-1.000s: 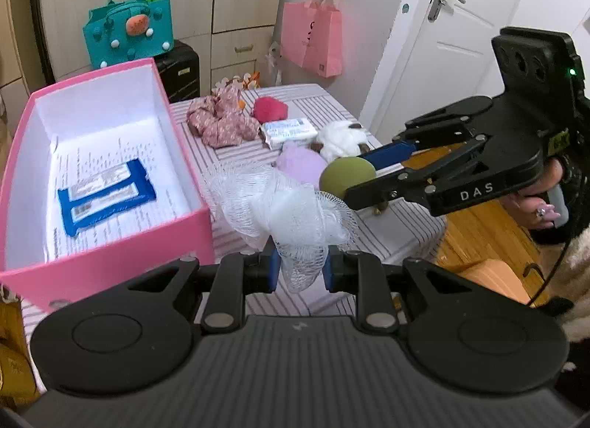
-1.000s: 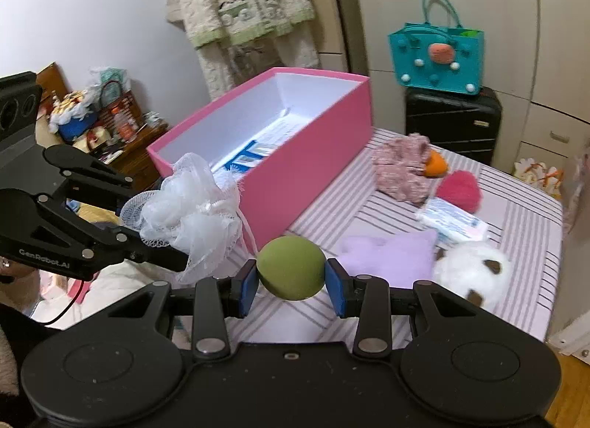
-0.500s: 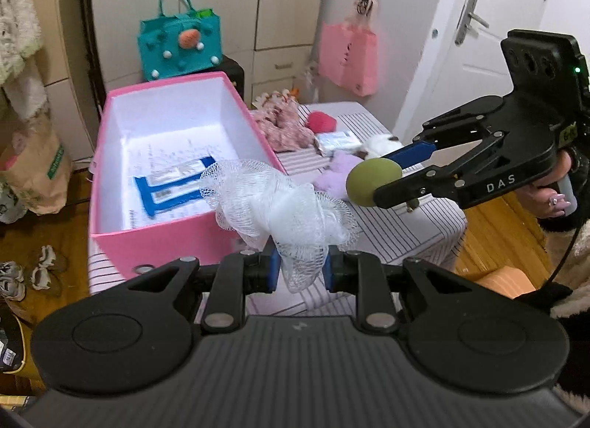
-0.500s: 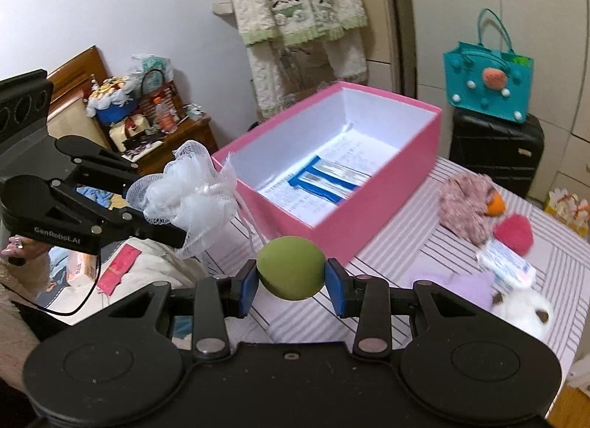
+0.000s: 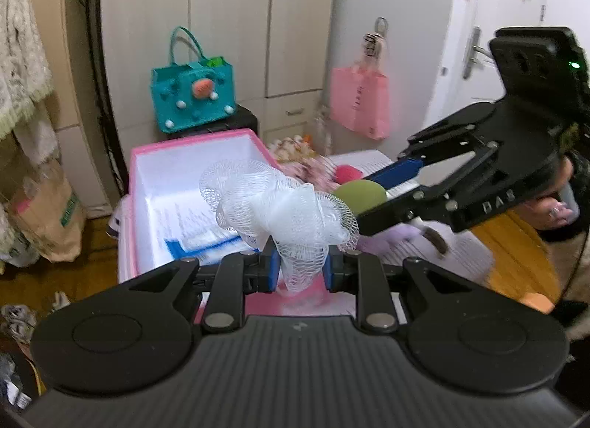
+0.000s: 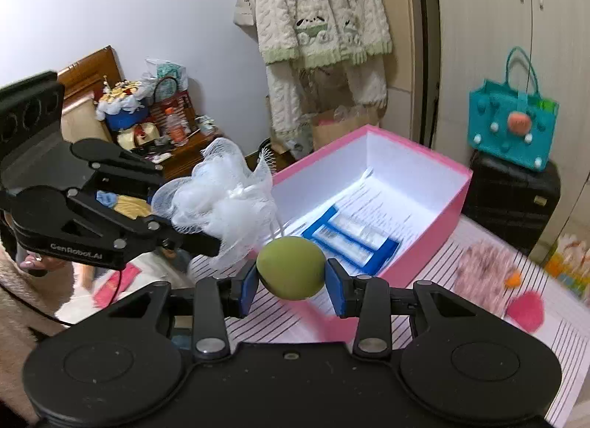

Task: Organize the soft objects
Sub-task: 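Carry the bath puff and green ball with both grippers over the pink box, then open both grippers to drop the puff and ball into the box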

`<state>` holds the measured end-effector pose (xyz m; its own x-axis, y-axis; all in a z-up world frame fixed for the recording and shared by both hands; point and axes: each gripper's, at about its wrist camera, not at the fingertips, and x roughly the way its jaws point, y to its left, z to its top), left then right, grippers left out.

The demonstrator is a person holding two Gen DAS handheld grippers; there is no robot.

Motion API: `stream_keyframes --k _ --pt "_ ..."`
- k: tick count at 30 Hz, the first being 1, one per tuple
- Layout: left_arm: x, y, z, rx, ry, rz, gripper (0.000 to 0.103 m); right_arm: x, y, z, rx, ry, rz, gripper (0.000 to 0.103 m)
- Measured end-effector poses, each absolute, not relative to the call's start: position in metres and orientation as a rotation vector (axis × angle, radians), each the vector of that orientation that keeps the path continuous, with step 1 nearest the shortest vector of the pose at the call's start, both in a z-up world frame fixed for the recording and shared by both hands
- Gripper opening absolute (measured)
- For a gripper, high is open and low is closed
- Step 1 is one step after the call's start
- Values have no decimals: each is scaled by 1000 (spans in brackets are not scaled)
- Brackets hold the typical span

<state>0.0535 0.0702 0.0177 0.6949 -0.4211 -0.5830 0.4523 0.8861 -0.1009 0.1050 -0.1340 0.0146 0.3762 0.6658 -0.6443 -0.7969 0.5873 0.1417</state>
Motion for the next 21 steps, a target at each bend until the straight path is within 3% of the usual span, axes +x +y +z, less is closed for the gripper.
stream_keyframes --k 8,21 --pt "120 82 13 29 616 -450 21 171 -115 11 -234 679 858 44" --pt "245 83 -36 73 806 -370 22 262 -60 -37 -478 688 803 45"
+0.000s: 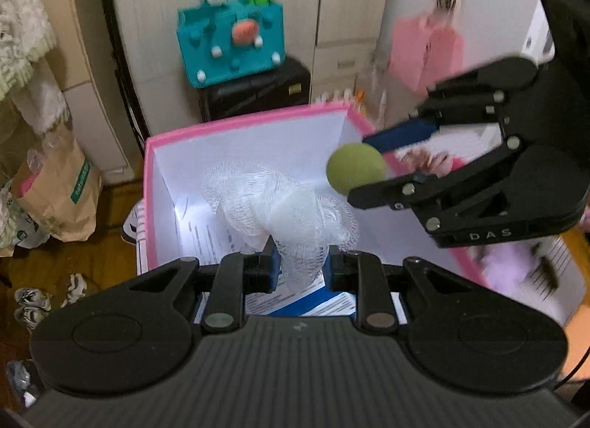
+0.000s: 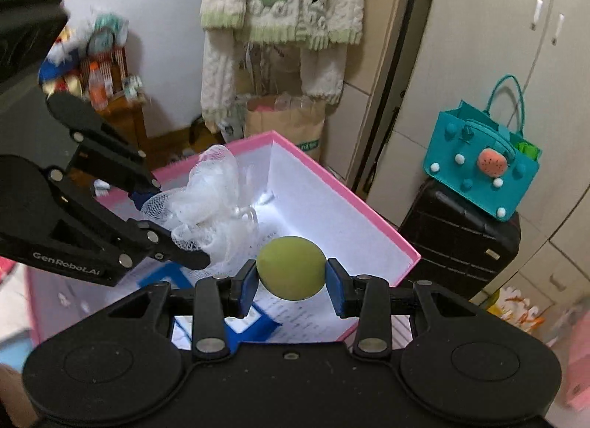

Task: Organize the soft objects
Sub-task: 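Open both grippers to drop the puff and ball into the box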

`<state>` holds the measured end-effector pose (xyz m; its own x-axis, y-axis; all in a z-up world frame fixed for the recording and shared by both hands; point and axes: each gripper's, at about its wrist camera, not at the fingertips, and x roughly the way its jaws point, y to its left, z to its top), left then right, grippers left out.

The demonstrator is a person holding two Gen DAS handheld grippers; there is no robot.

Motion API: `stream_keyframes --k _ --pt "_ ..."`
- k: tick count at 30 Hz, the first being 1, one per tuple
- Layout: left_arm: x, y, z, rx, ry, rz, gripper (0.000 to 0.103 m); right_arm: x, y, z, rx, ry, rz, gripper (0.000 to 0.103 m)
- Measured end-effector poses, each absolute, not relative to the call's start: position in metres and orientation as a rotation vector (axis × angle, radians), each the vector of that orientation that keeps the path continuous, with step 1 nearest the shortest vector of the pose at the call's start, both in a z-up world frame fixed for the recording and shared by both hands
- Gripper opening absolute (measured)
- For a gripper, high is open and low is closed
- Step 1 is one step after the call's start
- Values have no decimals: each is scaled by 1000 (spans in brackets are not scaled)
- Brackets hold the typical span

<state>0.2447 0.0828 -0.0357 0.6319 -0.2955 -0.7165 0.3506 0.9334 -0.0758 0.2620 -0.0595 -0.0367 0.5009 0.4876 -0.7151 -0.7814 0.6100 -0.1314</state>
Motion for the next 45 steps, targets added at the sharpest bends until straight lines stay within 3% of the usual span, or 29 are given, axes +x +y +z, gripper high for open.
stream_keyframes --k 5,15,17,19,21,25,36,45 --pt "264 79 -53 127 871 -362 22 274 -45 -51 -535 710 826 45" --pt "280 70 -64 251 823 -333 25 293 -27 -74 -627 739 836 45" --pt "282 69 -65 251 822 -331 29 296 -26 -77 -632 745 845 45" --pt "285 68 -66 256 821 -309 44 298 -24 -79 -639 749 839 48" --pt "284 67 -65 273 799 -281 46 300 -24 -79 -634 752 834 52" --pt "276 70 -54 253 752 -287 50 303 -36 -73 -539 759 839 59" --pt "244 100 -30 140 753 -275 60 275 -75 -42 -295 792 822 59" --pt "209 106 -8 120 777 -305 62 230 -96 -13 -213 760 820 59"
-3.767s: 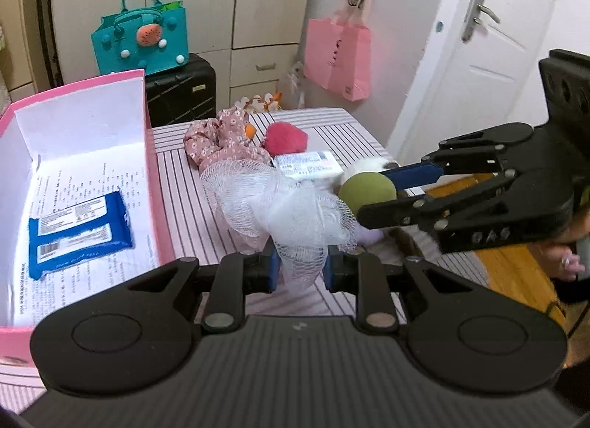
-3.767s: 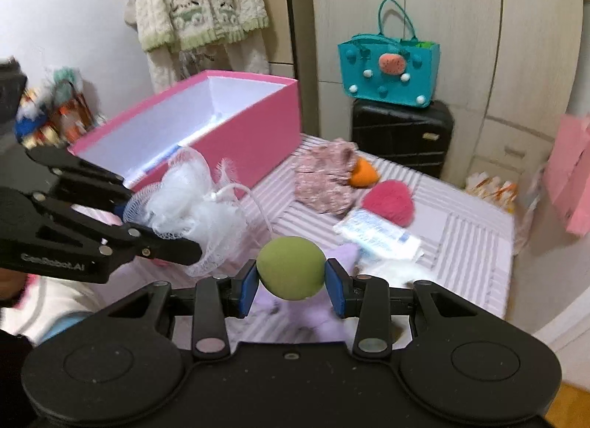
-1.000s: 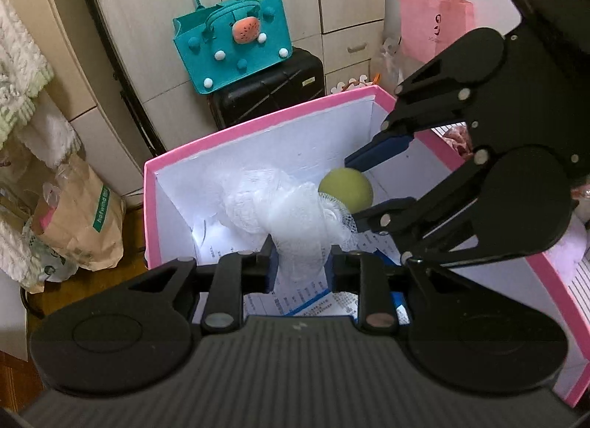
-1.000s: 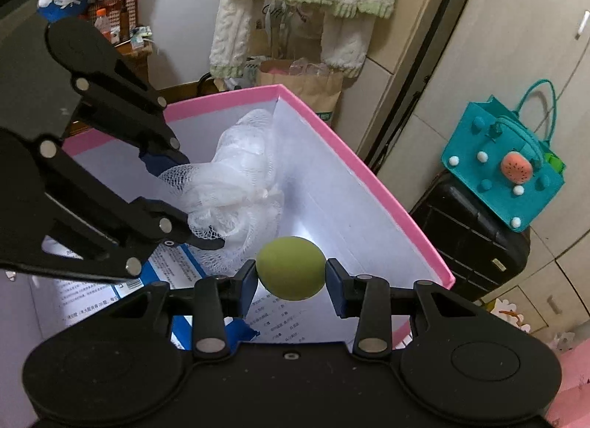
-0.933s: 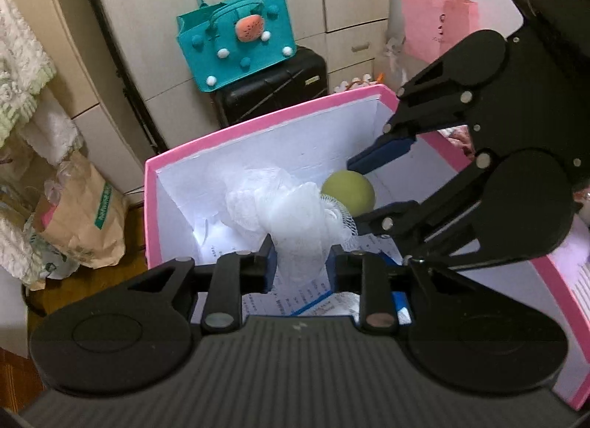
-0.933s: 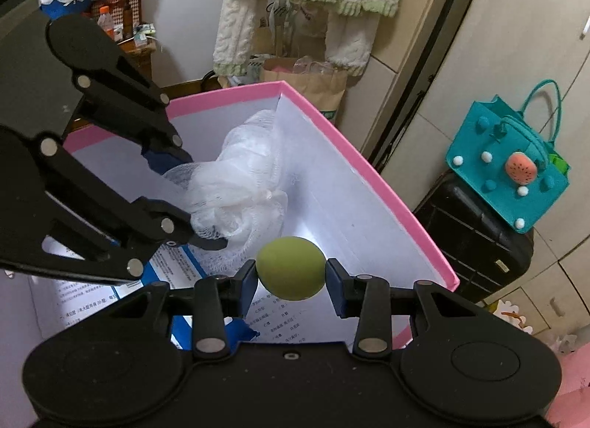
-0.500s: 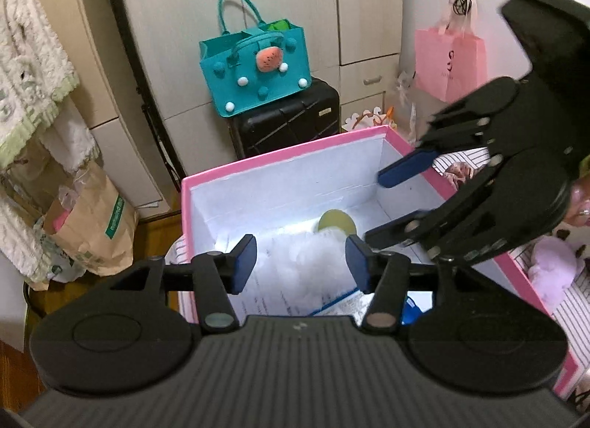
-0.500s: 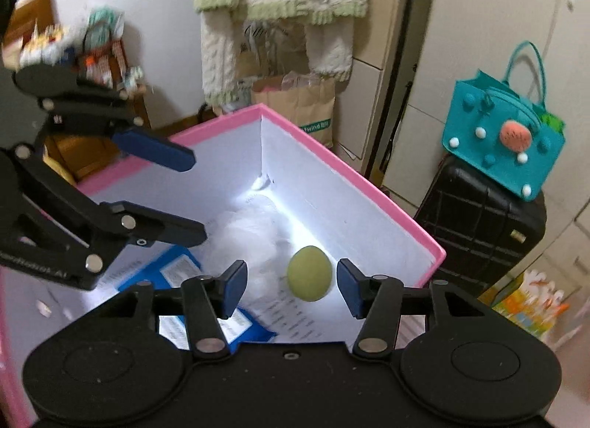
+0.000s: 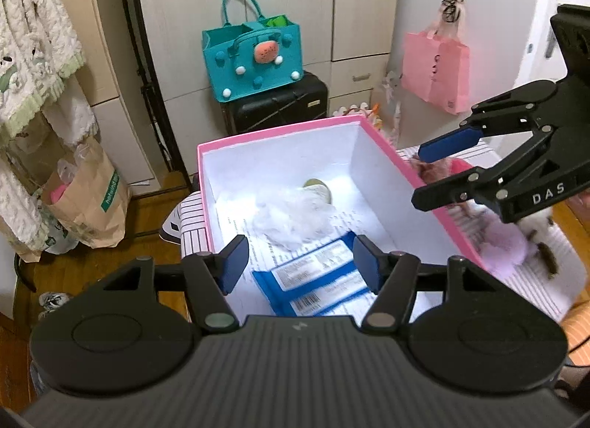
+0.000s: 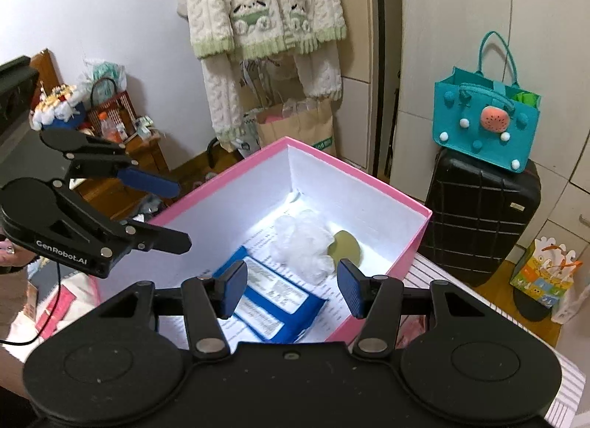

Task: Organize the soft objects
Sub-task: 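Open both grippers to drop the puff and ball into the box, then withdraw both grippers from the box toward the remaining plush toys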

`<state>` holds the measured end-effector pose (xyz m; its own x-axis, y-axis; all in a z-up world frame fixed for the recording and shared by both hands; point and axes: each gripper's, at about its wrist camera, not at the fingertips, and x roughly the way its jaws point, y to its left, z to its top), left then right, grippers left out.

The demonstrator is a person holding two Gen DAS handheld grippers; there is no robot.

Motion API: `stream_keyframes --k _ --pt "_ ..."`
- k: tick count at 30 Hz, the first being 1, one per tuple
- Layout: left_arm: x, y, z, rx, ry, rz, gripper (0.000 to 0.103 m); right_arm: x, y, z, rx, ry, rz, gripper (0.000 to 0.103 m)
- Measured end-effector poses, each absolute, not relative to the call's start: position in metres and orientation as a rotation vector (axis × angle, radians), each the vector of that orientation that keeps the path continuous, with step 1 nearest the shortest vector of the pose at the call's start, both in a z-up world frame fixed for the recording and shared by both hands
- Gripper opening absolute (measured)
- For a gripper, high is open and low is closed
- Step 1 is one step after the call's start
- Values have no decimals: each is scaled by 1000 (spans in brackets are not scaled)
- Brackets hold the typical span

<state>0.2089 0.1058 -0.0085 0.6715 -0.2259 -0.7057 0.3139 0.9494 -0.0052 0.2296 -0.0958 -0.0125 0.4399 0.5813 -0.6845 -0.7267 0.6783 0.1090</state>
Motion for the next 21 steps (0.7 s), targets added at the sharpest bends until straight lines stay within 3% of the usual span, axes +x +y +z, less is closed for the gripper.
stream_keyframes --k 15,21 --pt "133 88 32 168 743 -377 66 147 -126 27 -201 678 804 60" --pt "106 77 46 202 738 -405 72 118 -144 39 -194 680 815 61"
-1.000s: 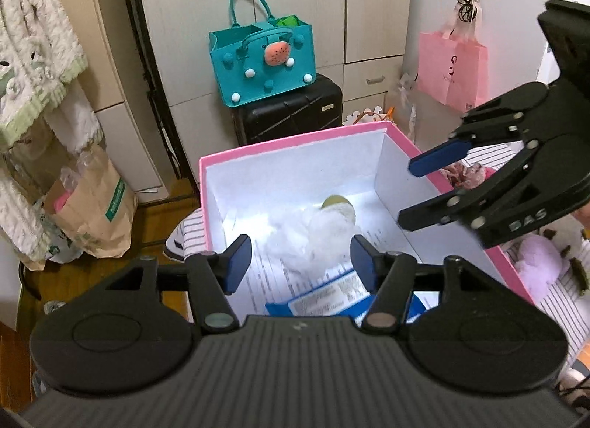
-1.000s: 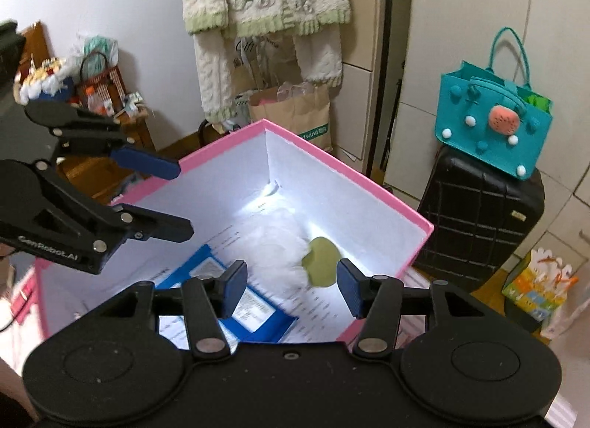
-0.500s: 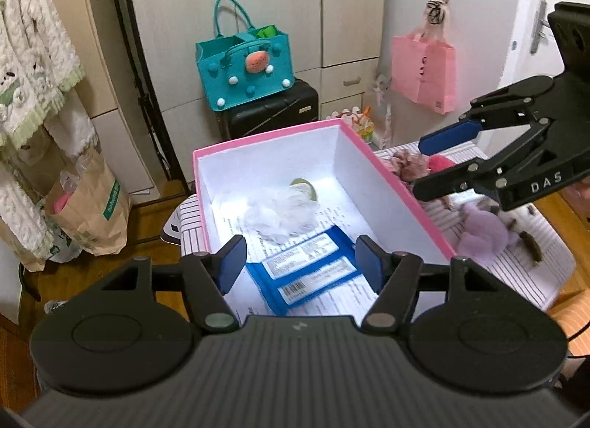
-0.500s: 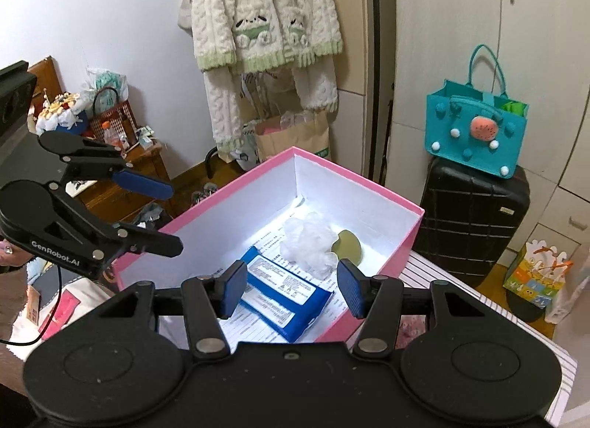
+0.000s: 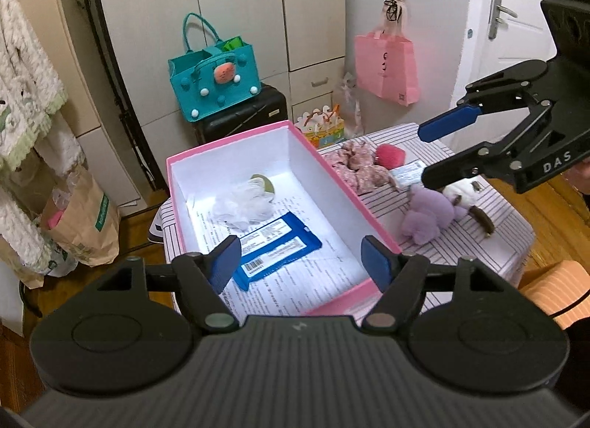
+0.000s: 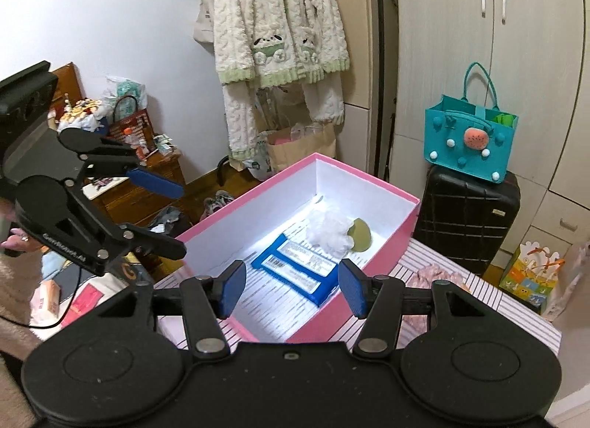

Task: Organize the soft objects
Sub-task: 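Withdraw both grippers from the box toward the remaining plush toys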

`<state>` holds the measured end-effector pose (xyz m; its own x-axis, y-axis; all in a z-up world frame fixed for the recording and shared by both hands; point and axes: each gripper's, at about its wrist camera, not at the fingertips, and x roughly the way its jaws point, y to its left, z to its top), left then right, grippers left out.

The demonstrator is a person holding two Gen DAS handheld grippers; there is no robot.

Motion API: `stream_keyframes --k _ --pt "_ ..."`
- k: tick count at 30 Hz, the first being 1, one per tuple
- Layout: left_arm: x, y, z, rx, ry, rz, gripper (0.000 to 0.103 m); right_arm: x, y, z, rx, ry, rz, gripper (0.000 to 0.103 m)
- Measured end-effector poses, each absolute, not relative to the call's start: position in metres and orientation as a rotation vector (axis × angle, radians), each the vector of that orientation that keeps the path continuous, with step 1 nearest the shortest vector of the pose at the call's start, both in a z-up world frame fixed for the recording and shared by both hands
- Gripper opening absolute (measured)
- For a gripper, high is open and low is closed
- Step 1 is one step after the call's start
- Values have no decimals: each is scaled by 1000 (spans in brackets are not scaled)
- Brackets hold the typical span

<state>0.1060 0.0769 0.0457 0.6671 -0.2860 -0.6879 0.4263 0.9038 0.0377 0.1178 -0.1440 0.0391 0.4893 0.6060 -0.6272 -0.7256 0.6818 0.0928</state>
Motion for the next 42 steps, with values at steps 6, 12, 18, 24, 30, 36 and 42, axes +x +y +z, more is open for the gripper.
stream_keyframes --k 6,12,18,24,30,36,42 --pt "84 65 53 221 727 -452 75 92 -166 41 -180 675 798 63" --pt "70 47 49 269 745 -474 75 74 -190 33 -173 696 768 64" --pt "59 22 41 324 759 -519 75 60 -213 17 -168 721 739 67" --pt "62 -1 29 348 809 -556 75 54 -237 -2 -141 752 718 69" --pt "69 -27 20 345 828 -597 75 62 -261 -19 -120 768 712 69" --pt "82 -51 16 335 829 -605 75 79 -284 -29 -121 775 723 71" --pt "98 -70 13 286 783 -566 75 101 -295 -33 -149 762 733 73"
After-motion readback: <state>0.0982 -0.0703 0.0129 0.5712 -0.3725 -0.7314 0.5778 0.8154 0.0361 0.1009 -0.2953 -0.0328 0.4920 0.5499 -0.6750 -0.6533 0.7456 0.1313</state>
